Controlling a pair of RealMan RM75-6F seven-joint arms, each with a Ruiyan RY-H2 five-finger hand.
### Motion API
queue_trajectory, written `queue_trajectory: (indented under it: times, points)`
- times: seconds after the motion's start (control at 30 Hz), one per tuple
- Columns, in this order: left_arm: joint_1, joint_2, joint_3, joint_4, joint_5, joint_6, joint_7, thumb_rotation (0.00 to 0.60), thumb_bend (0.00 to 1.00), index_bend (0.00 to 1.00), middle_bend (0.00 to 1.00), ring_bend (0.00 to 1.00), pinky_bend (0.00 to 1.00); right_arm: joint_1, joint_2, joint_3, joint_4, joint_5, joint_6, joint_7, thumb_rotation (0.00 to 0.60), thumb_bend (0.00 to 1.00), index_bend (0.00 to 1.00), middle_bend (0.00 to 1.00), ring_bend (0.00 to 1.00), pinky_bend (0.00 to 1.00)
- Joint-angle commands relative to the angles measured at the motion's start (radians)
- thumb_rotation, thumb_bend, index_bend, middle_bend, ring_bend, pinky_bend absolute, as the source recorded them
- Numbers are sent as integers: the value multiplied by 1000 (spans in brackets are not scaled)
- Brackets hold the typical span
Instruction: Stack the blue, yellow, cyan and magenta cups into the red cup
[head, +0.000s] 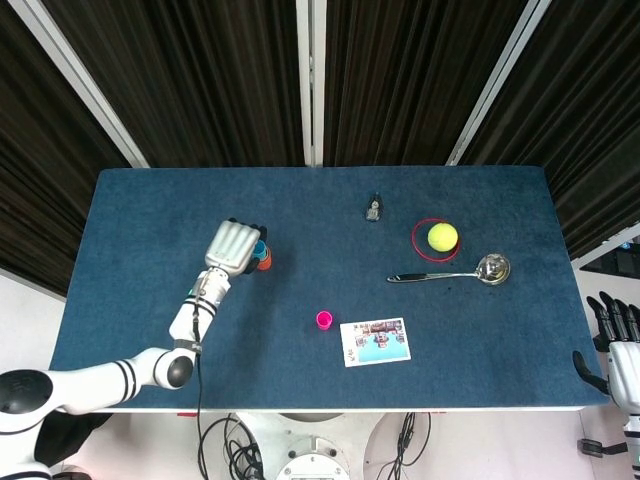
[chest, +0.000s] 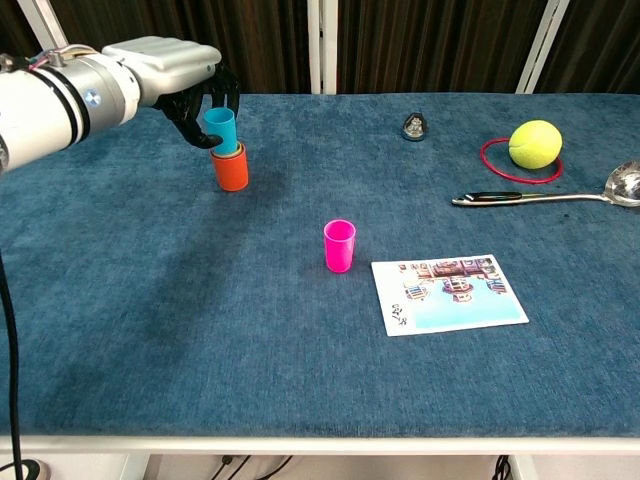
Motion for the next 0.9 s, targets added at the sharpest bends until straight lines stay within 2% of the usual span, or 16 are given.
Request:
queue_trajectory:
  times: [0.03, 0.2, 0.27, 0.37, 0.53, 0.77, 0.9]
  points:
    - [-2, -14, 6, 23, 4, -12, -15, 600, 337, 409, 441, 452, 401, 1, -1, 0, 1, 0, -1, 1, 600, 309, 0, 0, 0, 0]
    - [1, -17, 12, 32, 25, -8, -35, 600, 278, 205, 284, 335, 347, 3, -1, 1, 7, 4, -7, 6, 600, 309, 0, 0, 0, 0]
    - [2, -15, 14, 31, 39, 2, -38, 600, 265, 175, 259, 293, 323, 4, -1, 2, 7, 6, -9, 8, 600, 309, 0, 0, 0, 0]
    - [4, -2, 15, 4, 60, 18, -35, 600, 260, 171, 253, 250, 297, 4, 0, 2, 8, 5, -8, 9, 600, 309, 0, 0, 0, 0]
    - [15, 53, 27, -147, 119, 61, -21, 600, 255, 171, 254, 243, 298, 5, 0, 5, 7, 6, -6, 10, 600, 309, 0, 0, 0, 0]
    - [39, 115, 125, -387, 217, 95, 77, 600, 251, 188, 257, 243, 289, 3, 9, 8, -11, -5, 12, 4, 600, 309, 0, 0, 0, 0]
    - [60, 100, 178, -414, 266, 111, 99, 600, 248, 197, 257, 243, 285, 2, 9, 5, -12, -4, 10, 1, 600, 308, 0, 0, 0, 0]
